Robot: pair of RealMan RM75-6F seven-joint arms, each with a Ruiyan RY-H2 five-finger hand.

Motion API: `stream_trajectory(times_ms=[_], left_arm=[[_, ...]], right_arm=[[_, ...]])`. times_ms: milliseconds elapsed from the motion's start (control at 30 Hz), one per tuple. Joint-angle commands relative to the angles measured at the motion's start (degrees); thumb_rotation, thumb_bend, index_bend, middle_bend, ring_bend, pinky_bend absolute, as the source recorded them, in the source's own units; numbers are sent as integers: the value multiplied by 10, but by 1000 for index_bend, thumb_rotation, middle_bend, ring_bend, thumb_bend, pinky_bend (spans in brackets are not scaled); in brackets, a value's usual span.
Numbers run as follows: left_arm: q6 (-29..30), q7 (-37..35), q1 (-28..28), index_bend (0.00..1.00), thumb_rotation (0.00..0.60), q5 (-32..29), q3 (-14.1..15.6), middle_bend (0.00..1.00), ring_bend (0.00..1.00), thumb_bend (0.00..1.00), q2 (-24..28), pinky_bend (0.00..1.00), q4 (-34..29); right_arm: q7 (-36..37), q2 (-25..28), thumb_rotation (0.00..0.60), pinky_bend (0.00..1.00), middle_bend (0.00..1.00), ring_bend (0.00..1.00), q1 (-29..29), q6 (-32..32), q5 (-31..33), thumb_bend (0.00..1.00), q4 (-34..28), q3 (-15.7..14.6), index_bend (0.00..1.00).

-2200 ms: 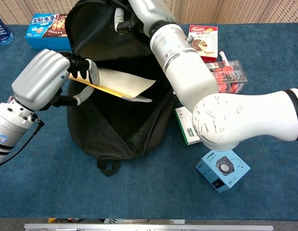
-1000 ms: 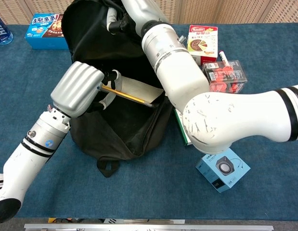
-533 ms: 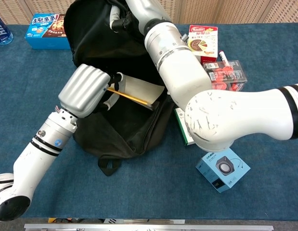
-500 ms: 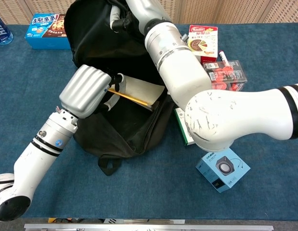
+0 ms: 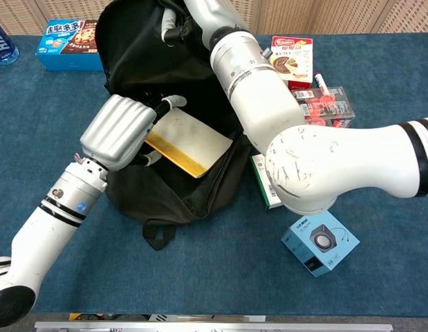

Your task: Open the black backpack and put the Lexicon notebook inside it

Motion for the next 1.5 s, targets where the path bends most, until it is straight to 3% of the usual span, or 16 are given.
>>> stream_trajectory(times_ms=[33,233,700,833,933,1033,1100,1200,1300,1500], left_arm=[[5,20,10,106,600,-8,3,220,247,131,18,507,-29],[23,37,28,47,600,-8,11,191,229,131,53,497,-72],[58,35,76,35,600,-27,22,188,228,131,166,489,-133],[68,22,90,31,600,-41,17,186,228,131,194,477,-141],[70,23,97,7,600,-56,12,175,224,131,211,471,-143],[69,22,104,0,600,-69,9,161,210,131,227,468,-148],[71,19,109,0,600,-74,9,157,209,131,236,467,-152],[76,15,114,0,600,-77,7,154,207,131,245,467,-154],[79,11,120,0,600,-81,6,151,207,131,252,466,-157],[85,3,127,0,600,-87,1,144,200,131,266,466,-160]], right_arm=[[3,1,600,759,547,558,0,-2,-1,738,-2,0,572],[7,10,600,759,547,558,-7,-4,-4,738,-10,-6,572],[26,52,600,759,540,557,-32,-30,-14,735,-42,-30,572],[40,81,600,725,500,490,-43,-66,-11,713,-67,-43,541],[43,102,600,678,459,426,-48,-87,-13,690,-83,-58,460],[39,126,600,578,395,344,-50,-110,-5,570,-100,-72,364],[31,140,600,485,352,284,-49,-118,1,412,-110,-79,300],[31,159,600,428,319,241,-47,-134,14,218,-125,-86,233],[35,177,600,402,299,220,-46,-149,17,150,-139,-92,189],[47,208,600,352,263,181,-43,-169,17,113,-160,-102,124]])
